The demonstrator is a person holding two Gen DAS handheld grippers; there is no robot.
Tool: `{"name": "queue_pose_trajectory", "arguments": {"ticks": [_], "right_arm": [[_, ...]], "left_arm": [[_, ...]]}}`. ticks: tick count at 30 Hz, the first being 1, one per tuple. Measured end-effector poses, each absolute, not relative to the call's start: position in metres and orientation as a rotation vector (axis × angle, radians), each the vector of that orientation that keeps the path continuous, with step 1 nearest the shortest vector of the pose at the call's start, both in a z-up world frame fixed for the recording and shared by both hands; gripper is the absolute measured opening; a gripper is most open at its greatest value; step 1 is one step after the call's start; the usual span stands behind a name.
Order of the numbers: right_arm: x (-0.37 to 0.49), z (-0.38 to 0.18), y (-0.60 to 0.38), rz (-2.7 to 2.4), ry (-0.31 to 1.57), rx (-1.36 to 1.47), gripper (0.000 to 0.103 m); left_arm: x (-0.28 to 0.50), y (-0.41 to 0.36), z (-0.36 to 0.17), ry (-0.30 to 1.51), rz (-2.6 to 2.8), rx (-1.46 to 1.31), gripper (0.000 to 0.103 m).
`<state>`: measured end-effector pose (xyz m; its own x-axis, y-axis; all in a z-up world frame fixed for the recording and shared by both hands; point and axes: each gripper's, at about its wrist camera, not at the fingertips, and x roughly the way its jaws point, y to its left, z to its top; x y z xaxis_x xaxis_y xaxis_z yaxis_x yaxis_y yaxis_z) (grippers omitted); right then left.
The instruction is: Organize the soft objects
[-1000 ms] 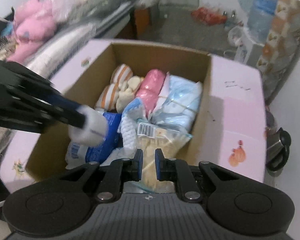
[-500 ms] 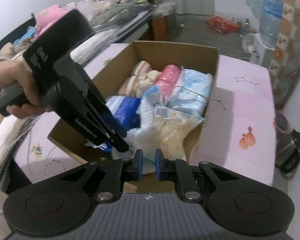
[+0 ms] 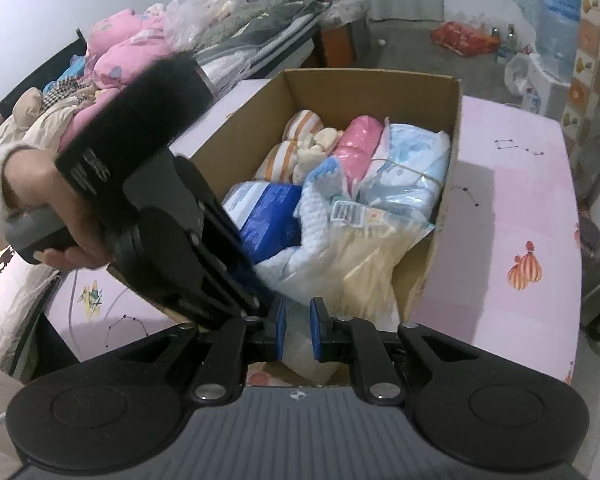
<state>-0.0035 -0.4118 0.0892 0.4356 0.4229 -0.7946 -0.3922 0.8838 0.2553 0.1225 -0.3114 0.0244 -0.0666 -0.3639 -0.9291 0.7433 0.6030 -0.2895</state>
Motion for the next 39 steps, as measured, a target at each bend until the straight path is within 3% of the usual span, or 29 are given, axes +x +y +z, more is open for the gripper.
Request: {"name": "queue_pose_trajectory", "arguments": {"ticks": [11, 16, 25, 28, 39], "right_arm": [[-0.014, 0.112, -0.369, 0.558, 0.948, -0.011, 0.025], [-0.008, 0.122, -0.344, 0.556, 0.941, -0.039, 0.025], [0.031, 0.131, -0.294, 0.504, 0.947, -0.106, 0.025], [0.049, 0.128, -0.283, 0.485, 0.937, -0.137, 0.026], [0.14, 0.1, -0.269, 0.402, 0.869, -0.066, 0.026]], "left_arm": [[0.09, -0.162, 0.121, 0.98, -0.739, 0.049, 0.014], [0.084, -0.097, 0.143, 0.886, -0.565, 0.032, 0.015], [0.125, -0.098, 0.106, 0.829, -0.427, 0.172, 0.018], [0.163, -0.105, 0.095, 0.877, -0.425, 0.132, 0.024], [0.271, -0.15, 0.03, 1.046, -0.405, 0.001, 0.022]]}}
